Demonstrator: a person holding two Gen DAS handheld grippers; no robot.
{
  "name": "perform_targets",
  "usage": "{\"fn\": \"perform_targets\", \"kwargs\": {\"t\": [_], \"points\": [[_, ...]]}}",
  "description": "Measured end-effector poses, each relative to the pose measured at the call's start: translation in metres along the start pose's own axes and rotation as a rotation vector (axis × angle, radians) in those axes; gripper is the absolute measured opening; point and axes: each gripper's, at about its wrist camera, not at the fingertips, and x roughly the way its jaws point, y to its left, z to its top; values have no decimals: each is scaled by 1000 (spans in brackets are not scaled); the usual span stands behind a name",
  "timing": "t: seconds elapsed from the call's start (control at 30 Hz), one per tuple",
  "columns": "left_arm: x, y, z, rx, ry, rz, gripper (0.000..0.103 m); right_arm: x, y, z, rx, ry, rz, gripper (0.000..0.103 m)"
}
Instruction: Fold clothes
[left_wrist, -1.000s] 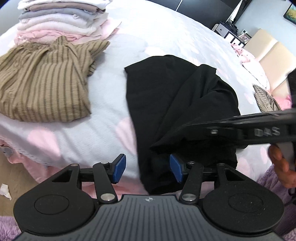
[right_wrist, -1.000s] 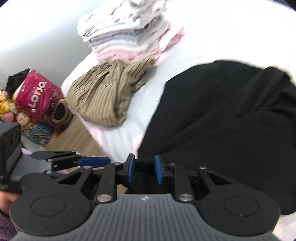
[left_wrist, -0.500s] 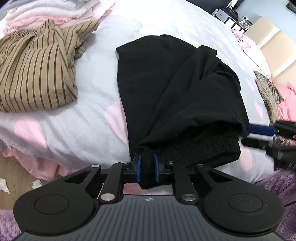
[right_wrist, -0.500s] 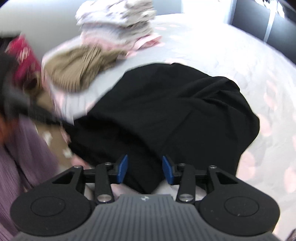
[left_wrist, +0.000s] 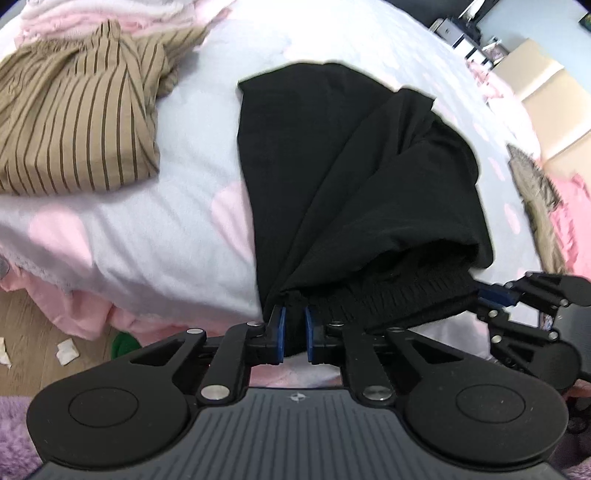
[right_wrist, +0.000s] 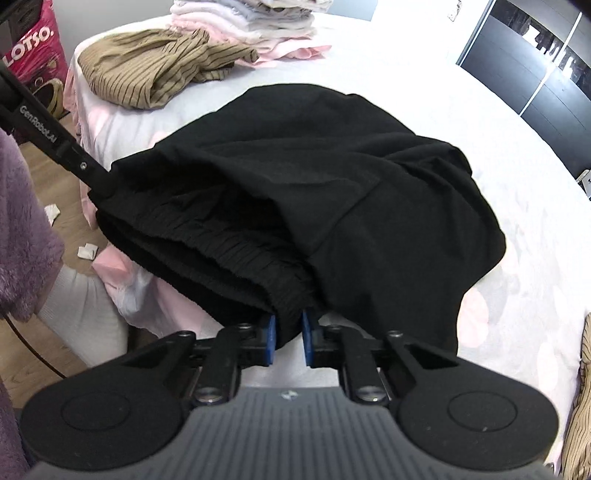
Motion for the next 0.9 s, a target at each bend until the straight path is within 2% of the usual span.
{"fn": "perform_targets", "kwargs": {"t": [0.13,0.2,0.23,0.27,0.3,0.47,0.77,0.9], "points": [[13,8,-1,-47,37,3,12,1,-2,-1,20,15,5,16],[20,13,-2,-70,56,4,26,2,-6,0,44,22,14,16],[23,15,-2,-82,65,5,39,3,-7,0,54,25,18,16],[26,17,-2,-93,75,6,45,3,-9,0,64,29,22,16],[30,19,-2,-105,84,7,47,3,-9,0,70,29,25,16],[39,30,-5,-164,85,-44,51,4,-13,-1,96,31,40,17],[42,43,-11,-247,71,-144,48,-3,-29,-5,177,8,114,21],[39,49,-14,-306,64,-184,49,-7,-25,-9,118,-24,106,24]]}}
